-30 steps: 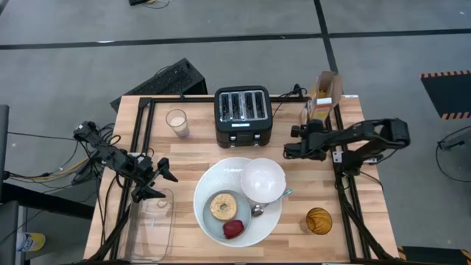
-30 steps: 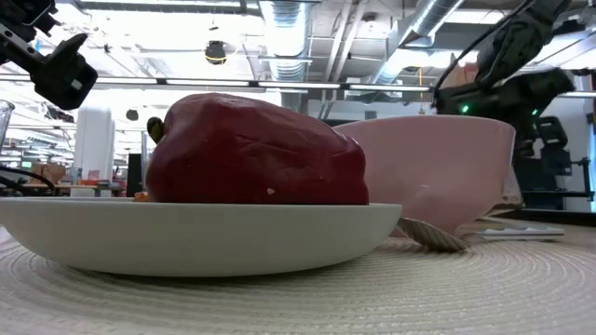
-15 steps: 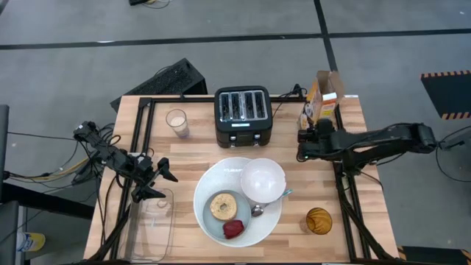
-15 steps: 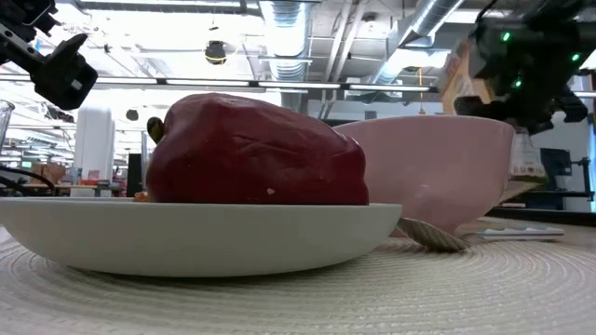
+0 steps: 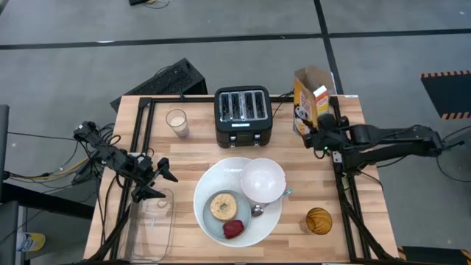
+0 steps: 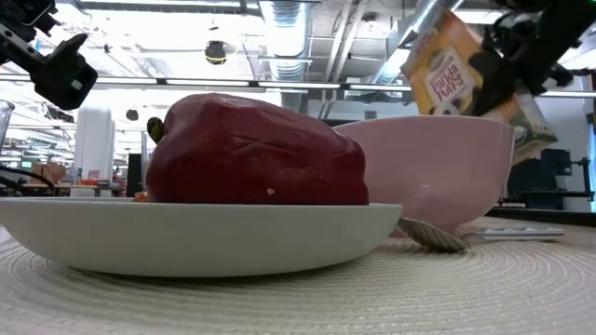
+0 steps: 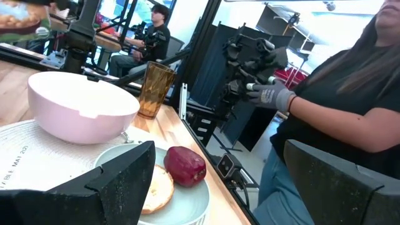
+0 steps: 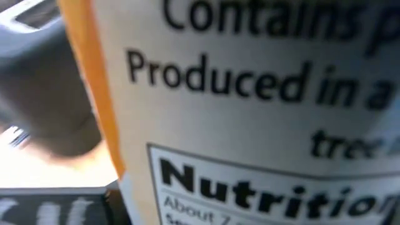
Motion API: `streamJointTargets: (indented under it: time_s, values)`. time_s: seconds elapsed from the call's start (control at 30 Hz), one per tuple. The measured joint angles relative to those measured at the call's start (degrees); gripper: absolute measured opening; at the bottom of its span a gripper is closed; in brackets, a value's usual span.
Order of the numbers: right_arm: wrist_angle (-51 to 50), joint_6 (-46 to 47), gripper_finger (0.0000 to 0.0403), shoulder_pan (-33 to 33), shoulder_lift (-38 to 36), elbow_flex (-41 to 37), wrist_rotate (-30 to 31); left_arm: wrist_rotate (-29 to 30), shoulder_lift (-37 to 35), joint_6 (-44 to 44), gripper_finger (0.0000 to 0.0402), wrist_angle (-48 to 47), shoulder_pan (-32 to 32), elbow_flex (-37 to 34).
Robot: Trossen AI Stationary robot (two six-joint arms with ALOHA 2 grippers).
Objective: Arrange a breakfast setting
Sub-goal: Pour the cereal from the cereal box into the white bowl
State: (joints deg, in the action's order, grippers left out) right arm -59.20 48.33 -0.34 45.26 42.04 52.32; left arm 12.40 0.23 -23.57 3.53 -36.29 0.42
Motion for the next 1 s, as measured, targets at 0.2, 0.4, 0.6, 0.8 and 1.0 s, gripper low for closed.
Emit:
streamJointTargets:
  time_s: [0.2, 0.4, 0.6, 0.8, 1.0]
  values:
    - [-0.06, -14.23, 0.0215, 0.00, -3.10, 4.81, -7.99, 0.00, 0.00, 0.00, 0.0340, 0.00, 0.00, 0.00]
    - [-3.93, -26.60, 0.0215, 0.00, -4.07, 11.37, -15.77, 0.00, 0.00, 0.00, 0.0340, 0.00, 0.00, -0.02]
    - [-10.08, -33.56, 0.0215, -0.02, -4.07, 18.11, -19.63, 0.00, 0.00, 0.00, 0.0340, 0.02, 0.01, -0.01]
    - [-14.21, -43.63, 0.0215, -0.02, -4.07, 21.81, -25.23, 0.00, 0.00, 0.00, 0.0340, 0.00, 0.01, -0.02]
    - [-17.08, -53.69, 0.0215, 0.00, -4.04, 22.92, -28.23, 0.00, 0.00, 0.00, 0.0340, 0.00, 0.00, -0.01]
